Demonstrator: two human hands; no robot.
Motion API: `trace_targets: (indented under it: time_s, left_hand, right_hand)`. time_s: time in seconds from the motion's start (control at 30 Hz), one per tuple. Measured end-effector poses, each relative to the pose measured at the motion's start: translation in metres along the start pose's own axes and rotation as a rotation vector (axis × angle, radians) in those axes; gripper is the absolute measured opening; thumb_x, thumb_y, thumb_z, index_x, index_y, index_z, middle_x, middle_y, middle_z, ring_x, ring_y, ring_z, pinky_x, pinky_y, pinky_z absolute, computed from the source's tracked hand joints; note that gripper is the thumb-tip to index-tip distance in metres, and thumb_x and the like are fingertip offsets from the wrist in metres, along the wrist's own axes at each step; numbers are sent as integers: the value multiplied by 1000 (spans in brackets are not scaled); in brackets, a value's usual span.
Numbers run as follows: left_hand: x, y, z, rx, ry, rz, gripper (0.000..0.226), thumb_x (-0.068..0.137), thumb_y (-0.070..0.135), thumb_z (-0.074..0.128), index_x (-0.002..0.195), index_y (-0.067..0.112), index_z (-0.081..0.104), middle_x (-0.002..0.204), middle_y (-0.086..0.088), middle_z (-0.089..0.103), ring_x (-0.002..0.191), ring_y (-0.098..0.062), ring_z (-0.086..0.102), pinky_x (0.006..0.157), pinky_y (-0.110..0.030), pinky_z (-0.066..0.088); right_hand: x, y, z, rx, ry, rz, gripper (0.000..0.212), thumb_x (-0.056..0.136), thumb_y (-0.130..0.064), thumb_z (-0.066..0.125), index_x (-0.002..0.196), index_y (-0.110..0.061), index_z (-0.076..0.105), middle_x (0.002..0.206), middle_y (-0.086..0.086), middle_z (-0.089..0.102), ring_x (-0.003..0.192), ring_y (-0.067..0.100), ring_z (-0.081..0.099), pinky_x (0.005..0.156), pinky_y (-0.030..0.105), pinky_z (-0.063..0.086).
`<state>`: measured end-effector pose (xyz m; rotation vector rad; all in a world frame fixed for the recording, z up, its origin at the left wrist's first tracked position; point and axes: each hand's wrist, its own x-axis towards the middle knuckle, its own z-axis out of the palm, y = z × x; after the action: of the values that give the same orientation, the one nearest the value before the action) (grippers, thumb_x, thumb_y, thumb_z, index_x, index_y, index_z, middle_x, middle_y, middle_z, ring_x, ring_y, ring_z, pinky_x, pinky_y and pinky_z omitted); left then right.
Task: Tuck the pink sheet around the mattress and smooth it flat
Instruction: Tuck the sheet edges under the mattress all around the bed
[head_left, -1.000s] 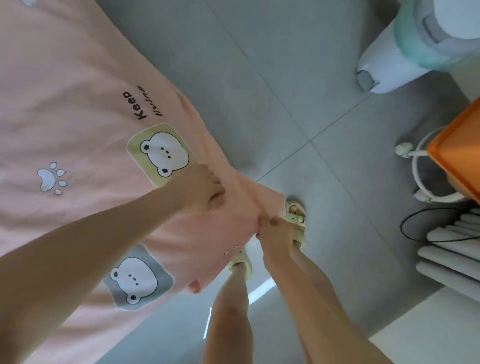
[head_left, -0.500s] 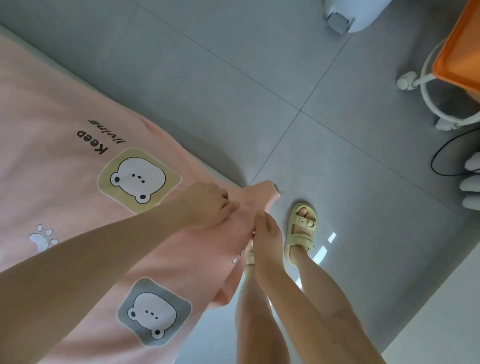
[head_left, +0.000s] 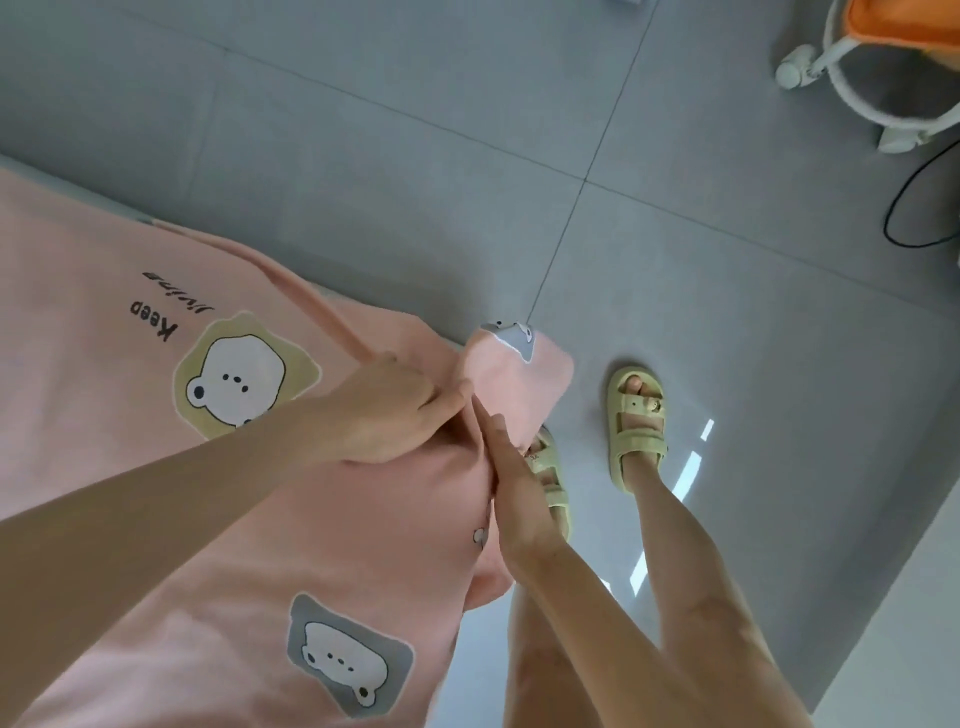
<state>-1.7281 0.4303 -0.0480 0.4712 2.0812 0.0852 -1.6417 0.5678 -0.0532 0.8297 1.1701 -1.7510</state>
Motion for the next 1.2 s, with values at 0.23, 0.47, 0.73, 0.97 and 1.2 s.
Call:
trace_targets:
  time_s: [0.23, 0.47, 0.73, 0.97, 1.2]
  left_hand:
    - [-46, 1, -14, -87, 100, 138, 90, 73, 62, -14, 82, 23, 67, 83, 10, 67, 86, -5, 53, 92, -24, 25]
    - [-44, -7, -27, -320, 325, 109, 72, 85, 58, 9, 86, 25, 73, 92, 12, 72, 96, -11, 62, 98, -34, 39]
    - [-55, -3, -51, -307, 291, 182, 67, 81, 65, 19, 89, 28, 75, 98, 11, 69, 99, -7, 58, 90, -30, 42]
    - [-84, -15, -39, -379, 317, 285, 68, 90, 65, 20, 96, 26, 75, 99, 14, 65, 98, -4, 56, 89, -22, 40]
    - [-92, 12, -38, -159, 54, 154, 77, 89, 63, 3, 86, 24, 69, 93, 6, 65, 94, -13, 56, 86, -31, 40]
  right_hand:
    - [-1, -8, 21, 158, -194, 95, 49, 88, -64, 36, 109, -32, 67, 111, -5, 70, 105, 6, 64, 99, 24, 45]
    - [-8, -7, 11, 298, -166, 272, 57, 90, -64, 32, 106, -20, 66, 92, 4, 75, 82, 13, 71, 70, 22, 56]
    - [-63, -6, 40, 55, -162, 163, 35, 87, -64, 42, 86, -32, 58, 110, -11, 62, 119, 12, 53, 109, 29, 35]
    - [-58, 10, 56, 40, -172, 102, 66, 87, -69, 25, 140, -34, 40, 144, -14, 42, 135, 6, 34, 116, 30, 23]
    - [-63, 14, 53, 241, -118, 200, 45, 94, -59, 31, 88, -35, 69, 87, -10, 75, 97, 8, 66, 89, 26, 48]
